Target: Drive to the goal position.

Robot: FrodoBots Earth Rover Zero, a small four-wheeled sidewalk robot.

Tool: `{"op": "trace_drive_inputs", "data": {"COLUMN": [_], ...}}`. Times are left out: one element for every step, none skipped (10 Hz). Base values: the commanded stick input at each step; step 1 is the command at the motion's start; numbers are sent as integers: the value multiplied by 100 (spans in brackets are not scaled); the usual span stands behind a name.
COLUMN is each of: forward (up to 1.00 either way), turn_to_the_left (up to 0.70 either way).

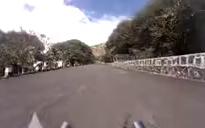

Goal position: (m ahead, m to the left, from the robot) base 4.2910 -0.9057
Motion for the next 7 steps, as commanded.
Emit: {"op": "trace_drive_inputs", "data": {"forward": [73, 54, 50, 50, 50, 52, 58], "turn_to_the_left": [0, 0, 0, 0, 0, -3, -11]}}
